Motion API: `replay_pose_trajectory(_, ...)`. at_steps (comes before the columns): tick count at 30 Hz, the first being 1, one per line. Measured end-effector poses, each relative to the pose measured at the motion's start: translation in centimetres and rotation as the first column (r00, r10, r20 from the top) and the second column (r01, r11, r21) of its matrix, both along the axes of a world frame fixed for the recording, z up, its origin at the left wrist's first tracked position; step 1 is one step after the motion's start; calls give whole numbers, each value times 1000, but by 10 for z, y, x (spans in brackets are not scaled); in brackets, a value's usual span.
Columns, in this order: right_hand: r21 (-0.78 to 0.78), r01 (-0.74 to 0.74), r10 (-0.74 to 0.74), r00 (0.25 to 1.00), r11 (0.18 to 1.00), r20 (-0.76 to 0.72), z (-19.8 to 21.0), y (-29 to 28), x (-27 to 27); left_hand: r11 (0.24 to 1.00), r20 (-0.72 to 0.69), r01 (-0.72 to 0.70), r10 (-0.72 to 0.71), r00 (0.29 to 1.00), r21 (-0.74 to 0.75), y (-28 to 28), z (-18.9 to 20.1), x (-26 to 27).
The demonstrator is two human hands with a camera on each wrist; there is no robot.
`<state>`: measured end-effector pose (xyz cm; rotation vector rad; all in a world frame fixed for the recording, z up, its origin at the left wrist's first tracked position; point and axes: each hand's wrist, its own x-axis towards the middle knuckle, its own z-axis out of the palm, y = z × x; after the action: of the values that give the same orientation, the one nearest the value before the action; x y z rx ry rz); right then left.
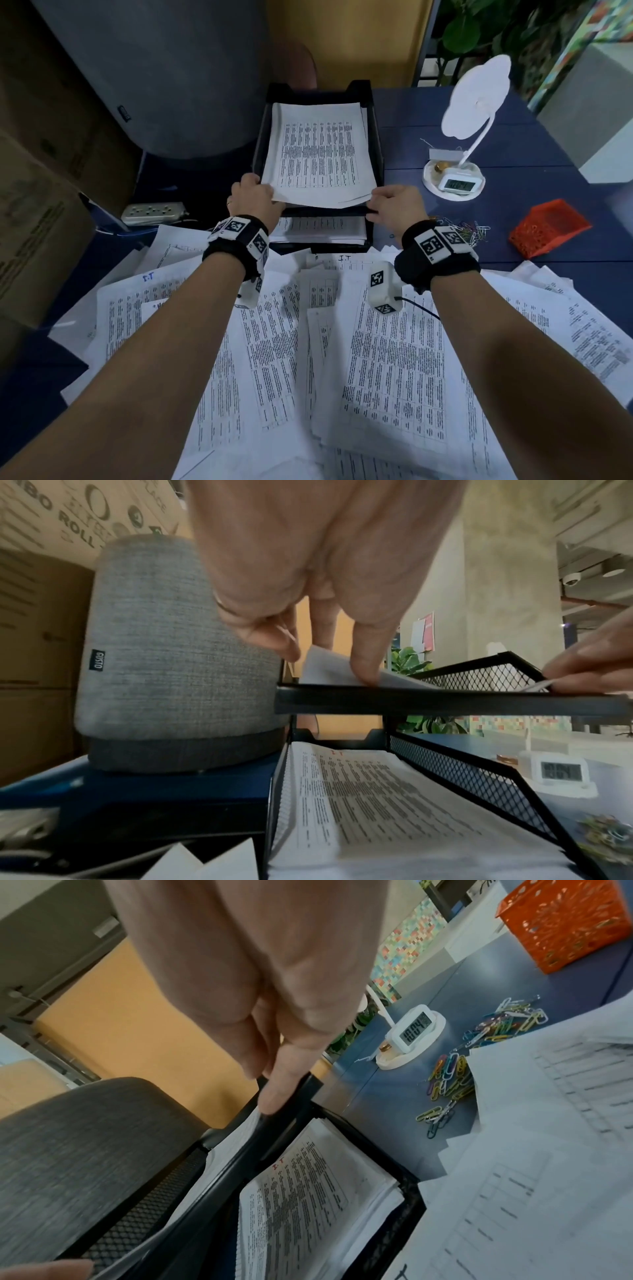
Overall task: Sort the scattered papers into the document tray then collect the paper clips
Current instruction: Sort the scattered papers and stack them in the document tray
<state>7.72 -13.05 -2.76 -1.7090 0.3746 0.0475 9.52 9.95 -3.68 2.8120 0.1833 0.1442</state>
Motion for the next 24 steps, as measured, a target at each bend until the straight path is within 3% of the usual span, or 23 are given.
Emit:
replay_pose_trajectory(3, -381, -90, 106, 994, 920, 21, 3, -5, -5, 990, -95, 31, -17, 995, 141, -2, -7, -8)
replay_pose_trajectory(6, -480, -155, 185, 983, 863, 15, -3, -13, -8, 989, 50, 17, -24, 998, 146, -3, -11, -14)
replay_pose_trajectory(8, -544, -197, 241, 970, 816, 10, -10, -14, -10, 986, 125, 84, -102, 987, 144, -7, -11, -16)
replay_pose_trajectory(12, -770, -263, 350, 935, 581, -55, -19, -6, -11, 961, 47, 255, -261, 964, 110, -19, -12, -18)
replay_pose_trajectory(15, -775, -340, 392, 911, 533, -130, -16, 0, -8, 971, 63, 238, -239, 969, 20, -22, -11, -19)
replay_pose_trajectory(19, -711, -482, 486, 845, 512, -223, -12, 8, -1, 937, 15, 333, -336, 942, 107, -23, -7, -20)
replay_pose_trajectory(22, -713, -503, 517, 825, 488, -228, -12, 10, 2, 920, -34, 385, -383, 923, 76, -23, -8, -19)
replay_pose_trajectory(24, -721, -460, 497, 848, 518, -183, -14, 10, 2, 900, -65, 412, -407, 911, 141, -23, -10, -18)
